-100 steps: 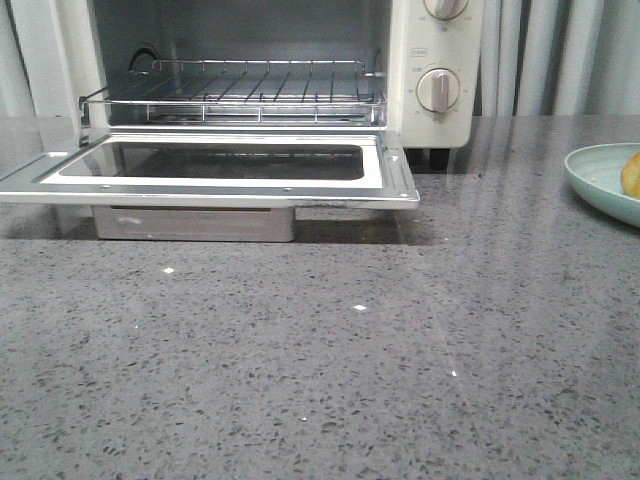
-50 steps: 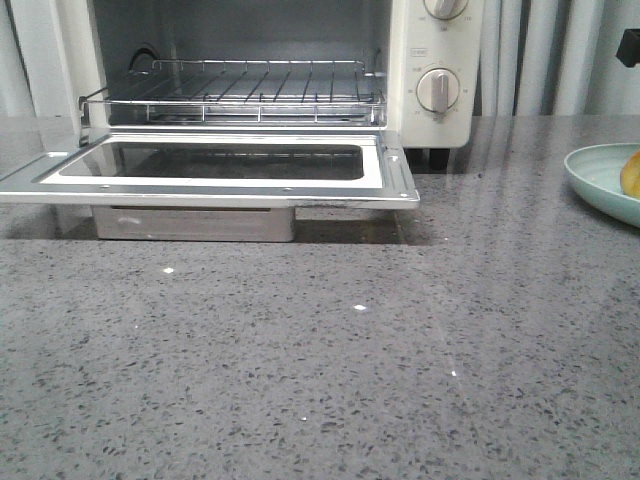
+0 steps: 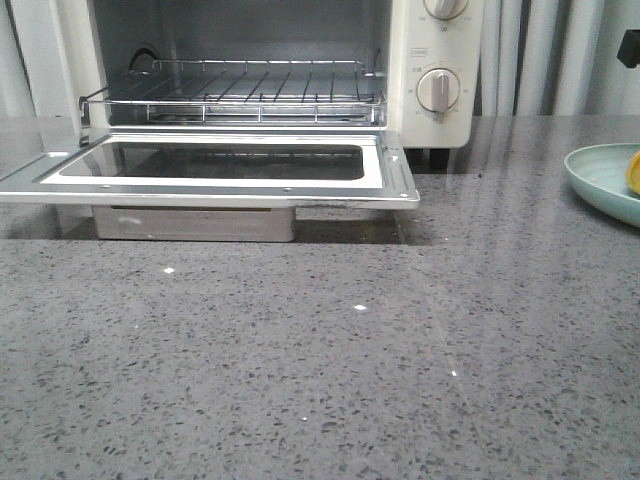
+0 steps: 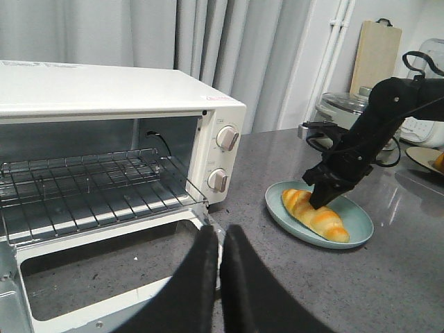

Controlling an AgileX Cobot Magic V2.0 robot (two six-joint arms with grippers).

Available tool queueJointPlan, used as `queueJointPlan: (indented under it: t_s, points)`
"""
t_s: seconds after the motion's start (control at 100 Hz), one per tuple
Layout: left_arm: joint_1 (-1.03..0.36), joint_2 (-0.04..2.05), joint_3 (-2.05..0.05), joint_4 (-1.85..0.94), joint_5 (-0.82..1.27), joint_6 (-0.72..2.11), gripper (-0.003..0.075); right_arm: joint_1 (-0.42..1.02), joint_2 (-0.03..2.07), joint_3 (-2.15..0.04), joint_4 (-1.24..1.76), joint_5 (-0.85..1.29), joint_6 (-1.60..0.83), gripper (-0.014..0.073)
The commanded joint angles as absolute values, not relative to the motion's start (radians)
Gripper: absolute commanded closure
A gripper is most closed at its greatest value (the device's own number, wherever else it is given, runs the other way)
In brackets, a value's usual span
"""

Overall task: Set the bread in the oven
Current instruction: 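Close the right gripper on the bread roll and lift it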

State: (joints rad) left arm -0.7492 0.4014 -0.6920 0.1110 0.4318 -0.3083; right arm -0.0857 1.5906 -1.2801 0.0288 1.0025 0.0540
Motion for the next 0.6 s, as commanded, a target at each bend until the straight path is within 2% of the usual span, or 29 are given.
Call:
queueJointPlan:
  t_s: [0.0,0.23,0.39,0.59]
  points:
    - [-0.748,0.408,-0.726,0.114,0.332,-0.314,0.0742,-0.077,1.546,-1.326,0.018,1.025,0.047,0.0666]
    - [-0.748,0.406,-0.777,0.163,0.42,-0.314,0.0742,0.014,1.485,-1.447,0.018,1.208,-0.006,0.0666]
    - [-0.748,0.371,-0.787,0.196,0.41,-0.316,0.0742,0.103,1.402,-1.482,0.018,1.272,-0.029,0.0666]
    - [-0.748,0.362,-0.785,0.201,0.429,-0.316,0.0742,0.291,1.296,-1.483,0.018,1.293,-0.033,0.0666]
